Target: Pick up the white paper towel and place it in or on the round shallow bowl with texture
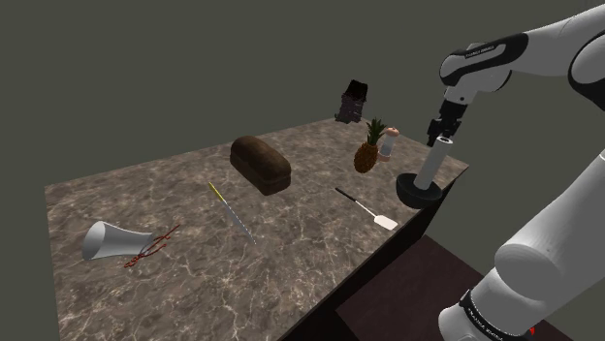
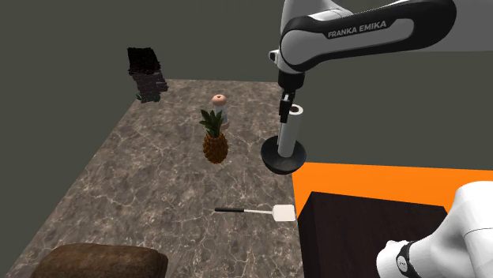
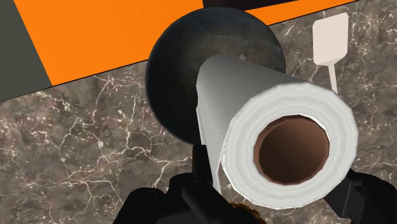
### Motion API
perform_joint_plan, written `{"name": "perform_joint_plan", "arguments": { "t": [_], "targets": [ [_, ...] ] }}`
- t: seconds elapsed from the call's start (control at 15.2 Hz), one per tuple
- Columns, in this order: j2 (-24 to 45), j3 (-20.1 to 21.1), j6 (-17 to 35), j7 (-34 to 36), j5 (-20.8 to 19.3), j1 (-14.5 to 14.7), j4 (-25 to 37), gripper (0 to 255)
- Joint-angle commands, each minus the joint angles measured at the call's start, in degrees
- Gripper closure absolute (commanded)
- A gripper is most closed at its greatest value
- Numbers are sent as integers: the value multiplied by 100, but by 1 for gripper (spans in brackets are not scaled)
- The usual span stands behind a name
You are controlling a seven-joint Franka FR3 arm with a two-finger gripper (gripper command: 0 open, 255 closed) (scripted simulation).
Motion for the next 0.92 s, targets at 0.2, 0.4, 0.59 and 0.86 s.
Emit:
{"name": "perform_joint_plan", "arguments": {
  "t": [0.2, 0.4, 0.59, 0.86],
  "targets": [
    [5, 0, 9, -1, 3, 0, -3, 255],
    [4, 0, 9, -1, 3, 0, -3, 0],
    [4, 0, 9, -1, 3, 0, -3, 0],
    [-75, -1, -711, 30, -41, 0, 646, 0]
  ]
}}
